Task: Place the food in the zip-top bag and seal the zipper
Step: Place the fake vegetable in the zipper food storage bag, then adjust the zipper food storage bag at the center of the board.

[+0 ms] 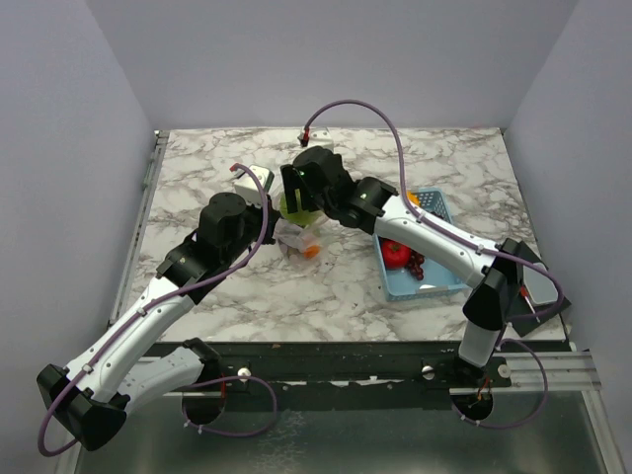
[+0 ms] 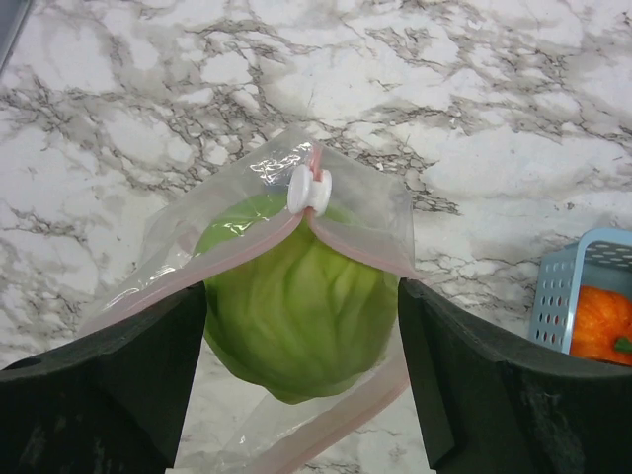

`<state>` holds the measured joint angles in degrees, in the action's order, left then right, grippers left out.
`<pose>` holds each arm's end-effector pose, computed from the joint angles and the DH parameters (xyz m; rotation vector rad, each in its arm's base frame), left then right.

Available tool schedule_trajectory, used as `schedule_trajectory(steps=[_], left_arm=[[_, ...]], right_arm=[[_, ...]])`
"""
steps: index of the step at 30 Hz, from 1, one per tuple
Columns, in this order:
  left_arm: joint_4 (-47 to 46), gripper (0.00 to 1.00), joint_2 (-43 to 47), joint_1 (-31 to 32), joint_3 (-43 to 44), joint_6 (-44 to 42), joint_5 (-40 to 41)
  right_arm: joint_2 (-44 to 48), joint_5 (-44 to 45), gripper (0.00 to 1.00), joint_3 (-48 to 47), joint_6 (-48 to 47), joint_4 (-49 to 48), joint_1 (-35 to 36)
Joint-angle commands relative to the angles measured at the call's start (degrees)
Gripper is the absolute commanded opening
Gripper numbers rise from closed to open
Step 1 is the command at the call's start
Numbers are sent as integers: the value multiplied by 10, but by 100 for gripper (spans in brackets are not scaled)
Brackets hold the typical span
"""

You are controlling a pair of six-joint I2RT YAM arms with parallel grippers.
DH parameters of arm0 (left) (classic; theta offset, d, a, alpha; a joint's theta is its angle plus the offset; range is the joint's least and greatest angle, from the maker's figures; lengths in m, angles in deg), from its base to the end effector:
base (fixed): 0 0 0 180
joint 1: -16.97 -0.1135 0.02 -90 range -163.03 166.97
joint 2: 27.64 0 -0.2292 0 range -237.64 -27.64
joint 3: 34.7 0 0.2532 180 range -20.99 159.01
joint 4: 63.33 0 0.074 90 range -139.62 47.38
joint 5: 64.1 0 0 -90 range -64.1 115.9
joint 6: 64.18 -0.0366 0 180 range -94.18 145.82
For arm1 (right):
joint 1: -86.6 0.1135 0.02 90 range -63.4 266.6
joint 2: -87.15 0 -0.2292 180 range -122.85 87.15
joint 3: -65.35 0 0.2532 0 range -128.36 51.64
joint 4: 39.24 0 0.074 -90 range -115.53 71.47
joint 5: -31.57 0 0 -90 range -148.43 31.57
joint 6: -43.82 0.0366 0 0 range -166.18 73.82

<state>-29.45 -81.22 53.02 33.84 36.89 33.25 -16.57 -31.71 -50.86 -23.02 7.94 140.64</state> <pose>0.1910 -0.1333 0.3275 0.3292 1.8936 -0.4352 0.2537 0.3216 0.3302 -0.3075 2.0957 0.2970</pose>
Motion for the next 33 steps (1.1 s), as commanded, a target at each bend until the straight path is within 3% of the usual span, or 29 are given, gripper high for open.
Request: schedule_trajectory(steps=[1,19,33], left_arm=[[-11,0,8,-1,-6,-1,-8],[-11,0,5,-2,-6,1,-8],[-11,0,7,-2,-7,-1,-8]], right_arm=[[45,-15,83,-7,13,14,0],[167,-50,79,133,76,12,0],[105,-57,64,125,116,-4,-1]])
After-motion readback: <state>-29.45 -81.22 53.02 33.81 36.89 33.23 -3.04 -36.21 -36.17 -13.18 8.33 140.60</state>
